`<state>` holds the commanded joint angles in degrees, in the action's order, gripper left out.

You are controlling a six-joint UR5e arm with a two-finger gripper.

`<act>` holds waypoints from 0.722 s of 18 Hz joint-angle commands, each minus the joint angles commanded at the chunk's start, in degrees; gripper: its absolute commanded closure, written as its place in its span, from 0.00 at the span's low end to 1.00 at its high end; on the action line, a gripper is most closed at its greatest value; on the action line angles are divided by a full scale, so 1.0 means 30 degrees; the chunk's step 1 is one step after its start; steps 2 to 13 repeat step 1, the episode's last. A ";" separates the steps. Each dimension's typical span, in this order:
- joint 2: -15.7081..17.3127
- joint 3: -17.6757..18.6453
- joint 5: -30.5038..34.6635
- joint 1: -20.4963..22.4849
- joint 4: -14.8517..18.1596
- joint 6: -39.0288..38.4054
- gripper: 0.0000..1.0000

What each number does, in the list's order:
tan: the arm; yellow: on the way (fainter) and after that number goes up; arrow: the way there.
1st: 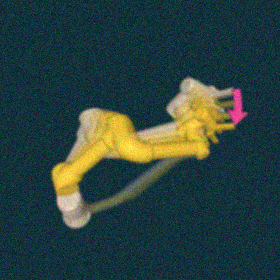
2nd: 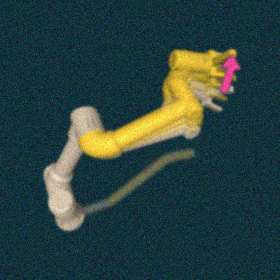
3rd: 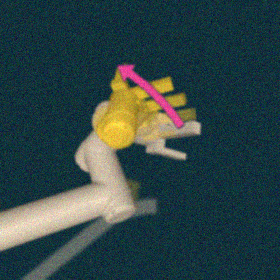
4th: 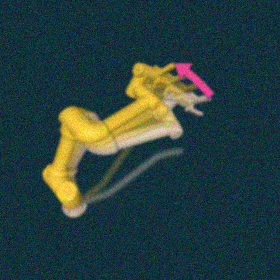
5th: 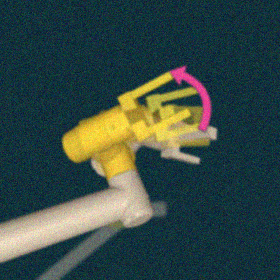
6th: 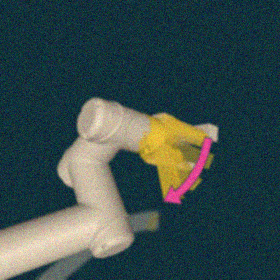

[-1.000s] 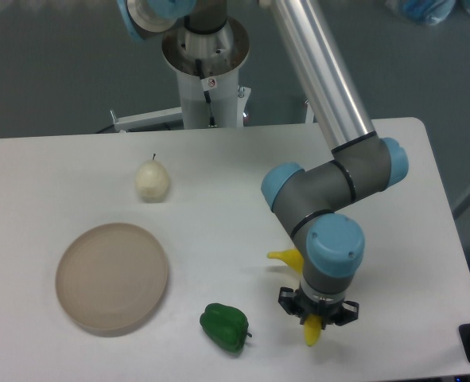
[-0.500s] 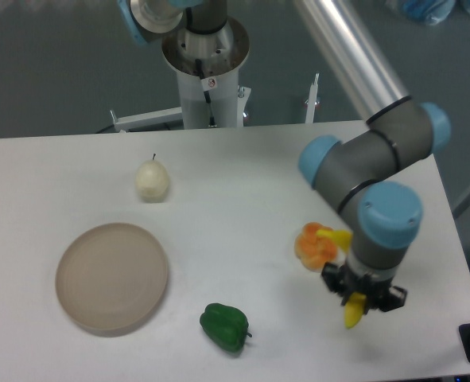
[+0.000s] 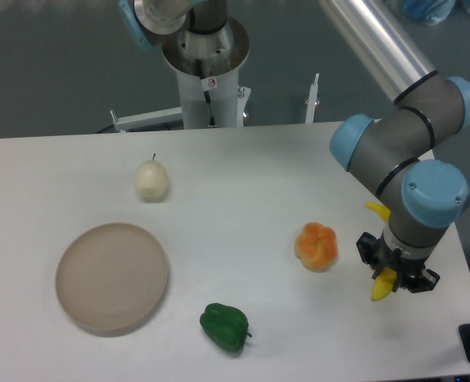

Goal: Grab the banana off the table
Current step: 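Carry the held banana up and away past the orange object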

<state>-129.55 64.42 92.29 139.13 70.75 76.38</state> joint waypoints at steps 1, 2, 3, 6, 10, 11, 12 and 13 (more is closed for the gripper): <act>0.0000 0.0000 0.0000 0.0000 0.0000 0.0000 0.79; 0.0000 0.0000 0.0000 0.0000 0.0000 0.0000 0.79; 0.0000 0.0000 0.0000 0.0000 0.0000 0.0000 0.79; 0.0000 0.0000 0.0000 0.0000 0.0000 0.0000 0.79; 0.0000 0.0000 0.0000 0.0000 0.0000 0.0000 0.79; 0.0000 0.0000 0.0000 0.0000 0.0000 0.0000 0.79; 0.0000 0.0000 0.0000 0.0000 0.0000 0.0000 0.79; 0.0000 0.0000 0.0000 0.0000 0.0000 0.0000 0.79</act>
